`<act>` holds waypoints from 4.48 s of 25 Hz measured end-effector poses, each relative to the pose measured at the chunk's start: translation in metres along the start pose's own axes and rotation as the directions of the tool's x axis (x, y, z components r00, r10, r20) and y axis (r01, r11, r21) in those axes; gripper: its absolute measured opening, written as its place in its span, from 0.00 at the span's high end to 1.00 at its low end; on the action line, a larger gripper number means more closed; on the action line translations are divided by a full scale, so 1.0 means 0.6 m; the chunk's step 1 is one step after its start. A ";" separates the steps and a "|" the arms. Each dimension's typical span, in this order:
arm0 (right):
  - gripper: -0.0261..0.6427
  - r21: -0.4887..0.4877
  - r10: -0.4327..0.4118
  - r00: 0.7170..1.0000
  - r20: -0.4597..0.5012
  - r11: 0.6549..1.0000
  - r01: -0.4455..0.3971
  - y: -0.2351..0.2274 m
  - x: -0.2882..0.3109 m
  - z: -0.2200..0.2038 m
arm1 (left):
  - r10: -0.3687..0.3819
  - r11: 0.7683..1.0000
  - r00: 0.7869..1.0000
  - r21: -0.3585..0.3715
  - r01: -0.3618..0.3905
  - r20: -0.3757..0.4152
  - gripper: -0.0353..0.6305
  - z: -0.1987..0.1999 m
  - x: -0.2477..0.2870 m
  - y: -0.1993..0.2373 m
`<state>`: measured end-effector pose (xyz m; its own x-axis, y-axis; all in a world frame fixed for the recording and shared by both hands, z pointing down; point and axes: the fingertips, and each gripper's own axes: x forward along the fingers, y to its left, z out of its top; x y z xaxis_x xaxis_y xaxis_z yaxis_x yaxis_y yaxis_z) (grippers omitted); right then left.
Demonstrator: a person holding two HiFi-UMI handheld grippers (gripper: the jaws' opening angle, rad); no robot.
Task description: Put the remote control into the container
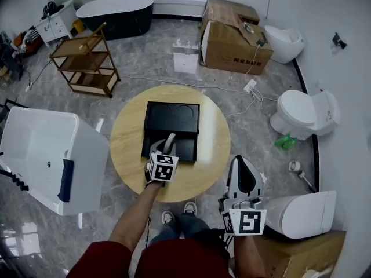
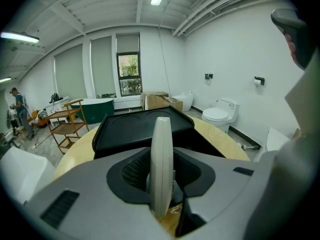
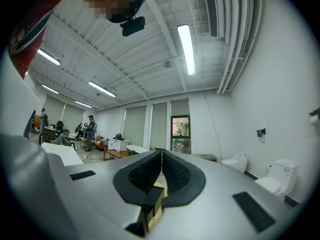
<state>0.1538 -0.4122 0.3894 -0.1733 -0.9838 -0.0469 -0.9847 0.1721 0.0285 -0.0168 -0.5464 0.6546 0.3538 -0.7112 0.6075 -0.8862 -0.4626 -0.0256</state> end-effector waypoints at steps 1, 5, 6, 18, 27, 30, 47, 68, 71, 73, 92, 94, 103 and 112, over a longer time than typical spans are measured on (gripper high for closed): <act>0.93 0.001 0.000 1.000 -0.002 1.000 0.000 -0.001 0.001 -0.002 | 0.001 1.000 1.000 0.000 -0.001 -0.015 0.77 -0.001 0.005 0.001; 0.93 0.004 0.006 1.000 -0.010 1.000 -0.006 0.003 0.005 -0.006 | 0.001 1.000 0.998 0.005 -0.001 -0.067 0.77 -0.009 0.018 0.006; 0.93 0.005 0.007 1.000 -0.012 1.000 -0.006 0.003 0.005 -0.006 | 0.002 1.000 0.997 0.010 -0.001 -0.077 0.77 -0.012 0.021 0.007; 0.92 0.011 0.020 1.000 -0.017 1.000 -0.020 0.011 0.025 -0.014 | -0.027 0.998 0.944 0.039 0.042 -0.329 0.77 -0.053 0.061 0.008; 0.93 0.016 0.021 1.000 -0.016 1.000 -0.021 0.013 0.032 -0.015 | 0.012 0.990 0.913 0.136 0.048 -0.407 0.76 -0.071 0.077 0.010; 0.92 0.016 0.016 1.000 -0.018 1.000 -0.016 0.008 0.032 -0.017 | 0.013 0.987 0.916 0.149 0.051 -0.401 0.76 -0.073 0.082 0.011; 0.93 0.009 0.021 0.999 -0.030 1.000 -0.021 0.011 0.043 -0.021 | -0.027 0.983 0.927 0.159 0.093 -0.374 0.69 -0.073 0.090 0.012; 0.93 0.009 0.043 0.999 -0.034 0.999 -0.043 0.040 0.055 -0.023 | -0.028 0.994 0.977 0.093 0.048 -0.213 0.66 -0.035 0.055 0.033; 0.93 0.011 0.050 0.998 -0.034 0.999 -0.050 0.049 0.054 -0.023 | -0.027 0.995 0.983 0.086 0.043 -0.182 0.66 -0.028 0.041 0.031; 0.93 0.011 0.055 0.998 -0.031 0.998 -0.055 0.054 0.054 -0.021 | -0.030 0.996 0.986 0.078 0.044 -0.166 0.66 -0.024 0.033 0.028; 0.93 -0.002 0.080 0.996 0.028 0.997 -0.080 0.100 0.037 0.025 | -0.037 0.999 0.965 0.034 0.029 0.261 0.66 0.139 -0.179 0.000; 0.93 -0.003 0.085 0.996 0.035 0.996 -0.085 0.103 0.036 0.031 | -0.024 0.999 0.950 0.051 0.008 0.312 0.66 0.163 -0.215 -0.001; 0.93 -0.009 0.120 0.991 0.065 0.993 -0.120 0.133 0.034 0.053 | 0.012 0.994 0.862 0.086 -0.064 0.507 0.67 0.231 -0.362 -0.004; 0.92 -0.004 0.129 0.988 0.089 0.992 -0.129 0.148 0.024 0.069 | 0.059 0.996 0.741 0.010 -0.089 0.669 0.67 0.275 -0.485 0.018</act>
<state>0.0629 -0.4093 0.3499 -0.2995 -0.9450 -0.1317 -0.9541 0.2970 0.0383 -0.0801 -0.4318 0.3464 0.4096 -0.9085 -0.0829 -0.9111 -0.4028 -0.0874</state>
